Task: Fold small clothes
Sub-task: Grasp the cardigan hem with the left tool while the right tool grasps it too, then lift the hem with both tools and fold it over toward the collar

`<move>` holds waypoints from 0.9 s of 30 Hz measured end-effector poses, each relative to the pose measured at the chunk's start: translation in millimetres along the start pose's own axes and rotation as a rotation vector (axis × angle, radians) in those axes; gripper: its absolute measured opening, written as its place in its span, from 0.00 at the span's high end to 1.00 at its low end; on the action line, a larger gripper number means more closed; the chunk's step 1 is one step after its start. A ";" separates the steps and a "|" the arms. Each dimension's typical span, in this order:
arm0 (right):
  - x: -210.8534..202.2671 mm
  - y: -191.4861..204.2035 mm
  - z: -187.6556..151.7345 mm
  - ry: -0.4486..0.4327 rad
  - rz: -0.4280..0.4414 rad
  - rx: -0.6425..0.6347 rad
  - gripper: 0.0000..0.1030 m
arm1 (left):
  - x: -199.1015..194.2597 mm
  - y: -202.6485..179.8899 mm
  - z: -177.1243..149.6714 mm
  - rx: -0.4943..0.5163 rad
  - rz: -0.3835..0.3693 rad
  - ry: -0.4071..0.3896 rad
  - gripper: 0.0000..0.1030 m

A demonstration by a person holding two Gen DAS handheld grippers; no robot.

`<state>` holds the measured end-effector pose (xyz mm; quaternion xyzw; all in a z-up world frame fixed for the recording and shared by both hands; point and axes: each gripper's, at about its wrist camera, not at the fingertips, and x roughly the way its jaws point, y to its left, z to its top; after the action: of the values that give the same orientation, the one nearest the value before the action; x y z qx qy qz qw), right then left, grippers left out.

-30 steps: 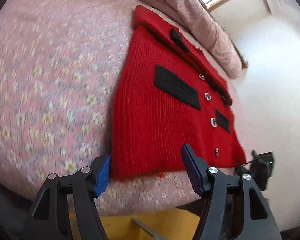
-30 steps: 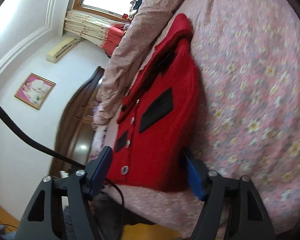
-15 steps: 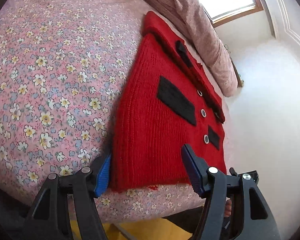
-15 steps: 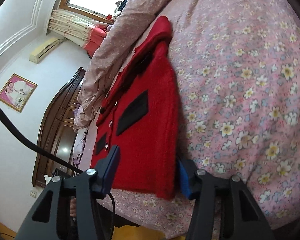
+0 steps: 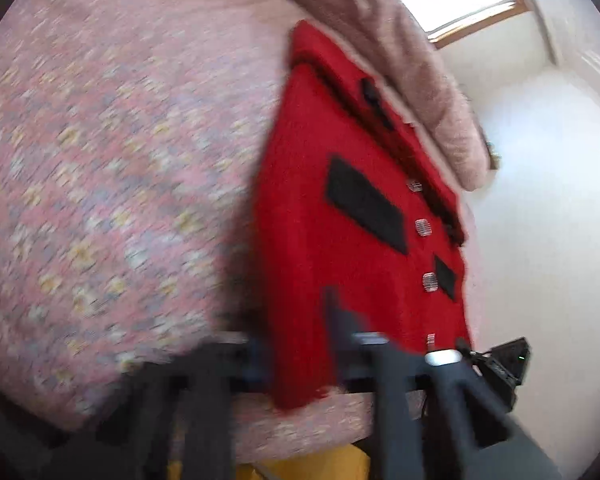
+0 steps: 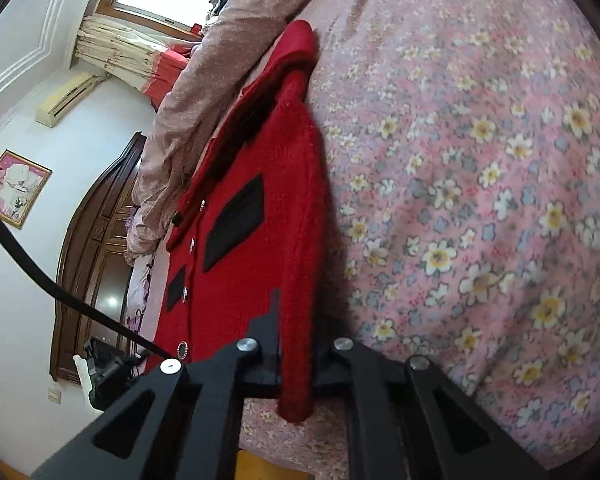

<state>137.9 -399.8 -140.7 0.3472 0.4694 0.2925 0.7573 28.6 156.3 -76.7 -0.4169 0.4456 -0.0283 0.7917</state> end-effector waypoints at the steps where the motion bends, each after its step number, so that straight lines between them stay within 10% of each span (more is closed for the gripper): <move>1: -0.6 2.3 -0.7 0.004 -0.017 -0.021 0.93 | 0.4 6.0 1.4 -0.036 -0.027 0.007 0.98; 18: -76.3 41.8 -60.3 -0.047 0.020 -0.118 0.94 | -74.6 15.0 -44.7 0.017 -0.097 0.006 0.99; 27: -76.9 54.9 -80.9 -0.046 -0.120 -0.198 0.94 | -72.9 4.9 -45.3 0.090 -0.002 -0.027 0.99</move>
<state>27.7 -406.3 -83.4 0.2485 0.4405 0.2835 0.8147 -49.9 161.0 -41.9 -0.3817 0.4330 -0.0433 0.8154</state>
